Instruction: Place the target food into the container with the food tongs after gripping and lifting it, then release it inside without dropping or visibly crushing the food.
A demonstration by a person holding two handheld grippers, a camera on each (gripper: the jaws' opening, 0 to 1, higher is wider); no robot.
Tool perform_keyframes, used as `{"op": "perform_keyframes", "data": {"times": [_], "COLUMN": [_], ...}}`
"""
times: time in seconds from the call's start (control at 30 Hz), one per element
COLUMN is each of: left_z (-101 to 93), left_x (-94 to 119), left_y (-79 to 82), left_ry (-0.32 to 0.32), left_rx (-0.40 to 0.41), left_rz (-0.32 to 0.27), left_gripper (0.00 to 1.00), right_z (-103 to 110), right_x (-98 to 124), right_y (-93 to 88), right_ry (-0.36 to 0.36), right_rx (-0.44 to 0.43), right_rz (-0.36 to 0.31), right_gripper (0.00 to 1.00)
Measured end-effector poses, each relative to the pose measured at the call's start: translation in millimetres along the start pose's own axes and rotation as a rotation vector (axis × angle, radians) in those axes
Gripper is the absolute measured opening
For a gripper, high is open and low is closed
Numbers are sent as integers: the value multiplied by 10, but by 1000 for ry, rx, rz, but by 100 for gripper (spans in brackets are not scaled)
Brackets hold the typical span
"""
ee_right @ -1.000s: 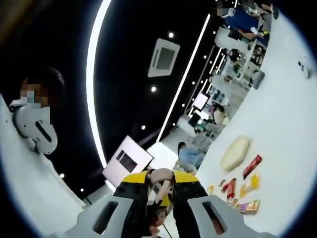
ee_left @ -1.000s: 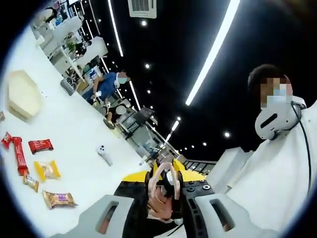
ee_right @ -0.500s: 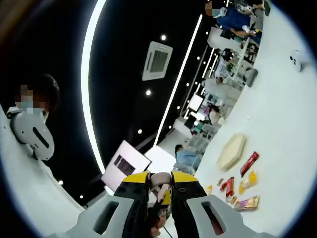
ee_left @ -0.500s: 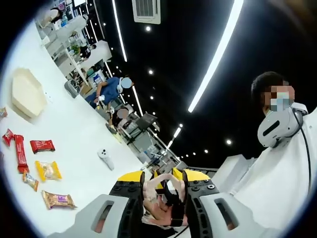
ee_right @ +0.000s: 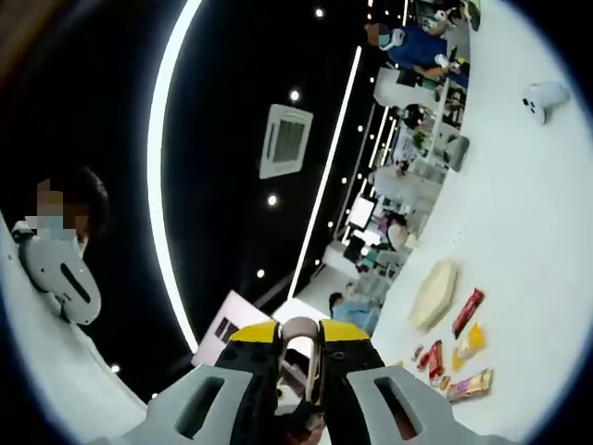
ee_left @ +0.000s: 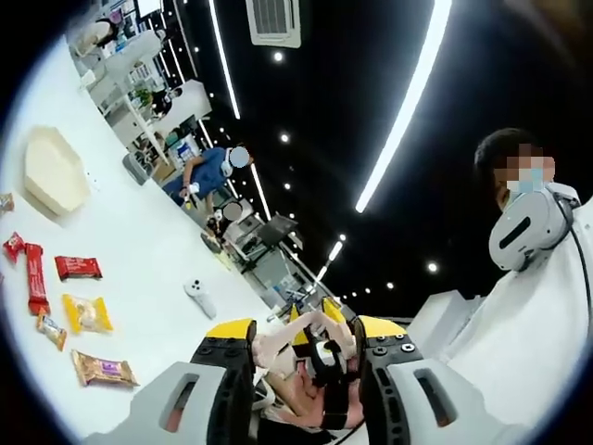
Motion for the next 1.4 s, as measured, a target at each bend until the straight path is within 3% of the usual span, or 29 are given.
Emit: {"op": "perform_keyframes", "data": {"times": [0.23, 0.4, 0.6, 0.87, 1.1, 1.13, 1.17, 1.2, 1.23, 1.3, 1.4], "left_z": [23, 11, 16, 50, 32, 38, 66, 67, 56, 34, 6], "left_x": [-24, -59, -125, -90, -92, -90, -85, -83, -74, -59, -38], "left_y": [4, -53, -29, 111, 132, 148, 166, 176, 207, 262, 329], "left_ry": [20, 8, -18, -16, -15, -5, 39, 50, 64, 63, 62], "left_rx": [40, 64, 137, 134, 106, 98, 54, 32, -32, -73, -172], "left_rz": [-33, -3, -40, -104, -108, -108, -96, -90, -73, -41, 29], "left_gripper": [51, 51, 39, 24, 22, 23, 22, 22, 22, 22, 22], "right_z": [29, 27, 26, 27, 16, -4, -51, -67, -88, -93, -78], "right_x": [-12, -20, -50, -2, 11, 10, 30, 37, 31, 16, -6], "right_y": [36, 50, 11, -97, -125, -112, -62, -39, 5, 51, 69], "right_ry": [12, 16, 22, 33, 35, 22, -7, -22, -46, -37, -6], "right_rx": [37, 40, 58, 2, -28, -10, 94, 131, 180, 278, 361], "right_rz": [-11, -31, -14, 18, 40, 78, 161, 196, 272, 458, 633], "right_gripper": [14, 14, 14, 14, 15, 15, 16, 16, 16, 16, 17]}}
Point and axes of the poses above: the point that each gripper's makers call its tool centre point, and the gripper's own axes: x roughly backward along the fingers, z roughly to its left, y roughly out of its top, the point moved 9 cm from there along x, roughly backward along the fingers, and after that the axes turned 15 degrees about y, right-handed, at the moved point
